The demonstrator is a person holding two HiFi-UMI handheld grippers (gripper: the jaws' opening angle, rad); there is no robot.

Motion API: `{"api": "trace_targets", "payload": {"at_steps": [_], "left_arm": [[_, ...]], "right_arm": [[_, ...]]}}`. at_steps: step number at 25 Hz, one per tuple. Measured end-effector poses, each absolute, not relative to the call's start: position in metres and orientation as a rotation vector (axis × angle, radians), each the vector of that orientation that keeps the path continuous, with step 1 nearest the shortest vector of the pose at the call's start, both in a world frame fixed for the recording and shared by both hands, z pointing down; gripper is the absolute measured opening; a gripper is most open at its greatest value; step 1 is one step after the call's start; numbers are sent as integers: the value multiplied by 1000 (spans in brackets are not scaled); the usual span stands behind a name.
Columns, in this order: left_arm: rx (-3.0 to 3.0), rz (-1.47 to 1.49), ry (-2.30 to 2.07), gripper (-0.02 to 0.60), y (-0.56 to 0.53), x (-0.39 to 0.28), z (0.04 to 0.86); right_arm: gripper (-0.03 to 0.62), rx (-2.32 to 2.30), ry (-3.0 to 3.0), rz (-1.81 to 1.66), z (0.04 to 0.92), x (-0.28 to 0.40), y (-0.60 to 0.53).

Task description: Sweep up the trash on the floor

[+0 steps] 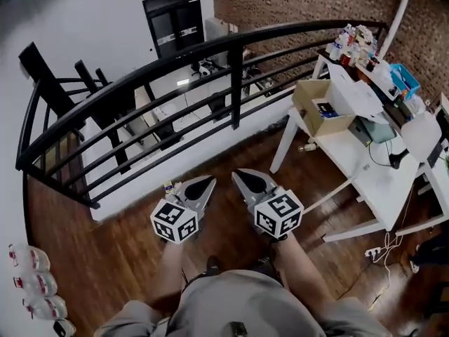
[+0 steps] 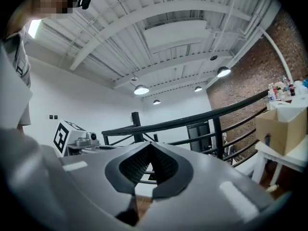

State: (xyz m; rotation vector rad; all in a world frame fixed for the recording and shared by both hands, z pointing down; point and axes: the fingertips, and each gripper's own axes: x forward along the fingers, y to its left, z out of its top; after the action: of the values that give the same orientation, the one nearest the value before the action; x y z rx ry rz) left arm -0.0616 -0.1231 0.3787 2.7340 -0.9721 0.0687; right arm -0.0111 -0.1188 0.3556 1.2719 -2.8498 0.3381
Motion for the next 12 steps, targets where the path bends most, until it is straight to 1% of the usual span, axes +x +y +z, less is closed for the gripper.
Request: {"api": "trace_targets", "payload": {"at_steps": [3, 6, 12], "left_arm": [[2707, 51, -1057, 5, -111, -120, 370], [2694, 33, -1107, 5, -97, -162, 362], [2665, 21, -1178, 5, -82, -224, 356]], "right_arm": [[0, 1173, -2849, 260, 353, -72, -112], [0, 1108, -2840, 218, 351, -121, -104], [0, 1018, -2838, 170, 345, -187, -92]]}}
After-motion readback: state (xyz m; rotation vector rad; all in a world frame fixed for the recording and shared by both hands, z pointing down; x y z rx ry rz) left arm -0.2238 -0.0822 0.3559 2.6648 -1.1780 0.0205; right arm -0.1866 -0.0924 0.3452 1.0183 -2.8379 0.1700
